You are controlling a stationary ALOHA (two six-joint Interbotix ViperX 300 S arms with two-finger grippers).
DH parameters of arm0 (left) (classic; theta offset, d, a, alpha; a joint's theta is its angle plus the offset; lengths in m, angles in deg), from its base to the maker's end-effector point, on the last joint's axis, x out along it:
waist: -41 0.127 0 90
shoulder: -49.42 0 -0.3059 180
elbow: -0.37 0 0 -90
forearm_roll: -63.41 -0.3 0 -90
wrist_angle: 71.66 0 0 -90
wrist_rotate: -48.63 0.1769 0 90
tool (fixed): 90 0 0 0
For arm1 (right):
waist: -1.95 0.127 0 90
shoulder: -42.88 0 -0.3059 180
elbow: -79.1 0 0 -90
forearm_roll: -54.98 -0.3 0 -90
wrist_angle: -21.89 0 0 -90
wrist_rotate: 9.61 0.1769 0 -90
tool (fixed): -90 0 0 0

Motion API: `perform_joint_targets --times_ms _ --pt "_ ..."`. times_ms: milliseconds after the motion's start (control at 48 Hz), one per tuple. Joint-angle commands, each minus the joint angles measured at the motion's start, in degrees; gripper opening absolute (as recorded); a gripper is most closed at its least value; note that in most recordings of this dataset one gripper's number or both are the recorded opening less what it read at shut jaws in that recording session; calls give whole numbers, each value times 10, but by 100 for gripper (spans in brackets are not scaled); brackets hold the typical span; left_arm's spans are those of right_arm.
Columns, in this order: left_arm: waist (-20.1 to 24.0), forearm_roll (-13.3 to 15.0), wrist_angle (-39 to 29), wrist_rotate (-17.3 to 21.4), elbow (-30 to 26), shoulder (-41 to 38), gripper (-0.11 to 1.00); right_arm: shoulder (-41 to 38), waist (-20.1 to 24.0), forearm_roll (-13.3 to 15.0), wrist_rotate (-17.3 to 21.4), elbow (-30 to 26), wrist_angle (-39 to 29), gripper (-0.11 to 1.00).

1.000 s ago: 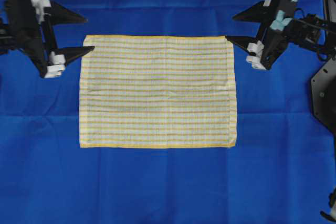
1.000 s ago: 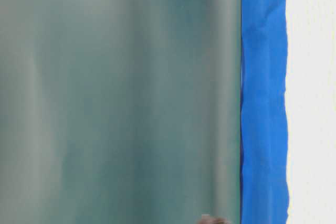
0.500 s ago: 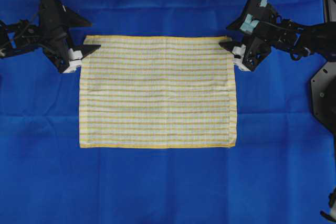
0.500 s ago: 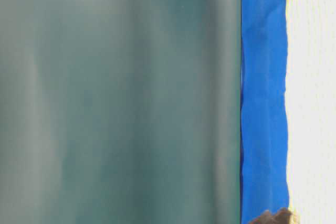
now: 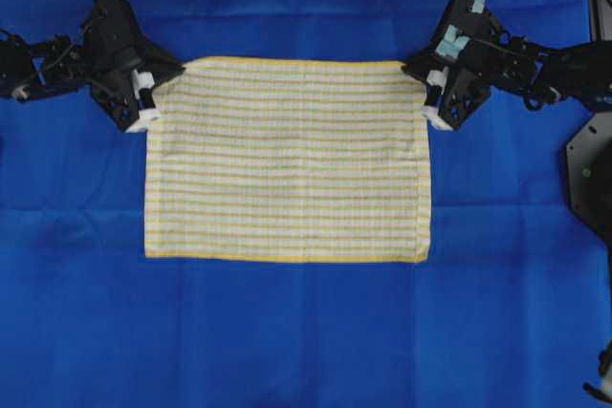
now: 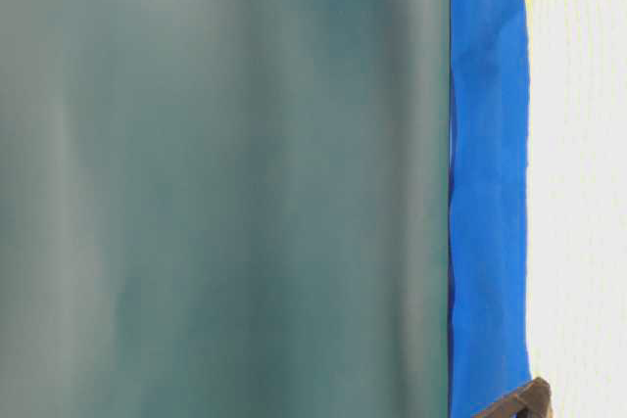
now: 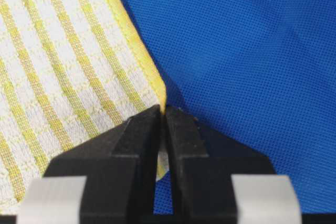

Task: Fold the yellow towel.
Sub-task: 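Move both grippers to the towel's far corners and grasp them, then pull the far corners toward the near edge, folding the towel in half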

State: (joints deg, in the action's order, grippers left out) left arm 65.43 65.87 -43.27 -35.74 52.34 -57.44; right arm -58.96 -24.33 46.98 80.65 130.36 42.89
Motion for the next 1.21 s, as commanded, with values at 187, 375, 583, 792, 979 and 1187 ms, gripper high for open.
perform_joint_targets --times_ms 187,375,583,792,979,1187 --pt "3 2 -37 3 -3 21 3 26 -2 -1 -1 -5 -3 3" --pt "3 2 -91 10 -18 85 3 76 -2 -1 -1 -3 -31 3" --pt "3 2 -124 23 -20 130 3 111 -1 -1 -1 -1 -53 3" --pt "-2 2 -126 20 -17 138 3 115 0 -2 -1 0 -63 3" --pt "-37 2 -126 15 -5 151 3 132 31 -10 8 3 -87 3" --pt "-109 3 -126 -26 28 199 3 187 105 -37 43 25 -120 3"
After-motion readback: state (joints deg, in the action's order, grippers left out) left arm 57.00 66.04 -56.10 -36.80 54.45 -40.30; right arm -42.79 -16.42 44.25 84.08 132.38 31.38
